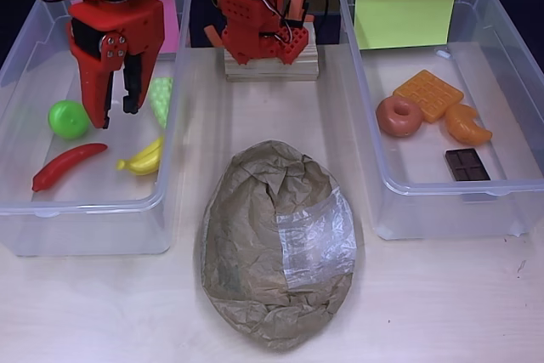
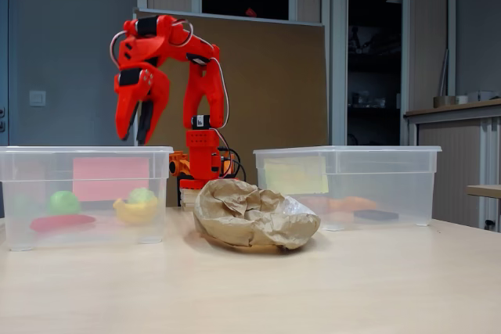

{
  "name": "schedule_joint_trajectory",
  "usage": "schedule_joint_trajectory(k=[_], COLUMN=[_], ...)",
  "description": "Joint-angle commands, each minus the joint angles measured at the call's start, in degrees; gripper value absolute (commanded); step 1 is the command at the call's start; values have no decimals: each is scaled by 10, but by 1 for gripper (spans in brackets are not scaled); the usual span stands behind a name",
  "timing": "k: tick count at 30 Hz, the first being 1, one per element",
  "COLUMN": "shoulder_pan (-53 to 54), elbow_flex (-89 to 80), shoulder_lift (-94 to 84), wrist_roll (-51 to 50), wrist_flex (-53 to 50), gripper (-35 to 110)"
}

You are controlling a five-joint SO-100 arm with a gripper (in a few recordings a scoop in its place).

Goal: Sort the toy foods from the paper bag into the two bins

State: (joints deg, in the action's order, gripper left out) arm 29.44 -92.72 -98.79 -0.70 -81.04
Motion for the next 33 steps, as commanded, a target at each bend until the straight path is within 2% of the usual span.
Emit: schedule_joint_trajectory(k=[1,5,7,11,19,27,33], shoulder_pan=[-37,-108,-142,-213,-298,-344,-357], elbow_flex=[35,34,12,-67,-328,-632,-771], shoulder_lift=[-65,-127,-164,-241,-433,-669,-827], wrist_roll=[-4,-12,-33,-64,-155,-214,-216], wrist_flex=[-21,-25,-9,32,173,360,373], gripper=[11,8,1,0,0,0,0])
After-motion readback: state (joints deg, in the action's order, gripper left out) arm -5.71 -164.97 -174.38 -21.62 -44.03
